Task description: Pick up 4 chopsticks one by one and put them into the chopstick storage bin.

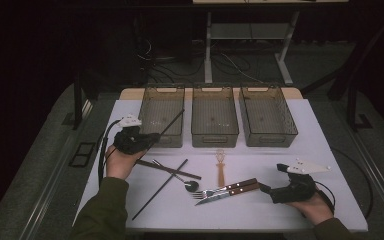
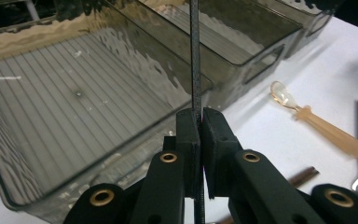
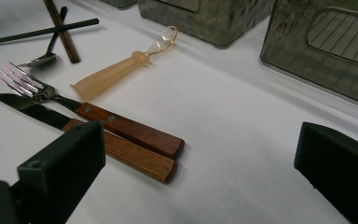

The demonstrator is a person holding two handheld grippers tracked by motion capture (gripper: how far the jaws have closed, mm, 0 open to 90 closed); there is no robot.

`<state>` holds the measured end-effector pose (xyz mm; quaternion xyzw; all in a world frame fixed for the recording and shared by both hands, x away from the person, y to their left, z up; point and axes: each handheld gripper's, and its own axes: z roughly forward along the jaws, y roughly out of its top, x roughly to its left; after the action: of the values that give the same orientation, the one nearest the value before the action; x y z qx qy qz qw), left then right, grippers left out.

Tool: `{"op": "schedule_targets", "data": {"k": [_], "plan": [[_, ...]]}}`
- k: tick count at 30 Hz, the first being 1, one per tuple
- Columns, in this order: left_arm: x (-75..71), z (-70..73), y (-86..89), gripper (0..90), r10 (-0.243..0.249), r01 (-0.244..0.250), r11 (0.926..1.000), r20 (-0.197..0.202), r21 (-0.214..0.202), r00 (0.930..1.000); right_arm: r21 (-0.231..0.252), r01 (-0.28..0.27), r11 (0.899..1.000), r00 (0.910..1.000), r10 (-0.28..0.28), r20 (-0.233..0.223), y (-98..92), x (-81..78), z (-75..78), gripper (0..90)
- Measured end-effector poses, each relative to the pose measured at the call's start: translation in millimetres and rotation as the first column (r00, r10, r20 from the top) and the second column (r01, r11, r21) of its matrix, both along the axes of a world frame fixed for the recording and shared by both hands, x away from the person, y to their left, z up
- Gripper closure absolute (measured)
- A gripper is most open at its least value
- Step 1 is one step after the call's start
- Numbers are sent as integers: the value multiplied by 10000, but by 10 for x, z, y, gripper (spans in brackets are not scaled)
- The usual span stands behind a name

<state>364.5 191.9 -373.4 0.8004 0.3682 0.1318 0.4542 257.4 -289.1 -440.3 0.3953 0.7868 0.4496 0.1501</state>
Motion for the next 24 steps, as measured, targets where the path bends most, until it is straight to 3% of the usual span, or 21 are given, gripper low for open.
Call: {"op": "schedule_targets", "data": {"k": [6,13,17,22,24], "plan": [[159,29,-2,863,125,-125,9999,-105,56,9999,82,53,10000,10000,-53,16,-7,1,0,15],[383,182,-15,864,281,-284,9991,-118,-307,9995,126,67,9999,10000,-67,-7,-13,5,4,16],[509,251,-65,864,357,-358,9992,-37,-157,9994,144,73,9999,10000,-73,-1,-11,0,4,15],[683,263,-87,863,611,-611,9980,-54,-134,9981,173,103,9998,9999,-103,25,-20,-9,9,16],[747,261,-71,863,711,-711,9969,-18,-352,9975,190,103,9998,9999,-104,24,-20,-12,10,16]]}}
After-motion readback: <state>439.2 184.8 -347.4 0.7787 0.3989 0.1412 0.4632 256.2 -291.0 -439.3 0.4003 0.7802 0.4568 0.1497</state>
